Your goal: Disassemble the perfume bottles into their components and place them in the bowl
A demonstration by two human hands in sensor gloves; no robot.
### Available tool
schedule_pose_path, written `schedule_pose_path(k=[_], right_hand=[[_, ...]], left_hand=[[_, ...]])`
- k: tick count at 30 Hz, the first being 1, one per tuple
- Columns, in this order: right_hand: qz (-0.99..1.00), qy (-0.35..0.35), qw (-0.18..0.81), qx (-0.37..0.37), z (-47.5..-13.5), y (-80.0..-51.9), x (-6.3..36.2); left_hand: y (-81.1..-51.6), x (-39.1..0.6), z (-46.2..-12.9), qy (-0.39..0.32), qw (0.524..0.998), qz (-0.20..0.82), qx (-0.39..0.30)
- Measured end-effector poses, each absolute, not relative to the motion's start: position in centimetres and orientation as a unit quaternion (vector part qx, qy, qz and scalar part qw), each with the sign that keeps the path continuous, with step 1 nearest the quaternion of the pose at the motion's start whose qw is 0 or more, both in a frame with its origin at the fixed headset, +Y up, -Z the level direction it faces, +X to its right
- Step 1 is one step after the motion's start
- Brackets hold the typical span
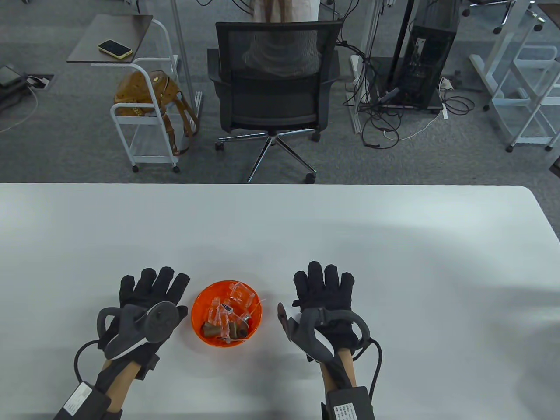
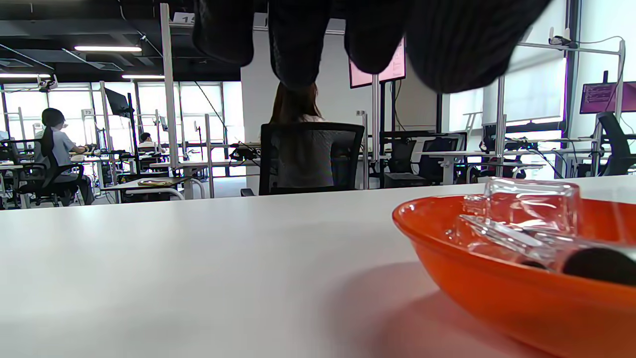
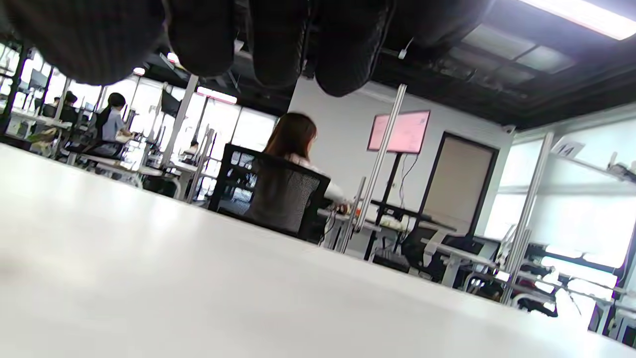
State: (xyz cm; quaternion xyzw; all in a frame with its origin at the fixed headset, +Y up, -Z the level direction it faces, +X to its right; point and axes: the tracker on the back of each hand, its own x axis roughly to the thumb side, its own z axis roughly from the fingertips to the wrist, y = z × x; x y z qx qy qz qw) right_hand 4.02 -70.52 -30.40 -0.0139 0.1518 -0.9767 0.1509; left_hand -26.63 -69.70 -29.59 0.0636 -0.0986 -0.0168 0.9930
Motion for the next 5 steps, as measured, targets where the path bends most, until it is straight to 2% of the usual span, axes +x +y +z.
schedule_pose_path(k=[5], right_hand=[[-0.979, 0.136, 0.150, -0.027, -30.38, -71.00, 3.44]], left_hand=[[-69.76, -26.26, -29.70, -0.105, 0.993, -0.020, 0.059]])
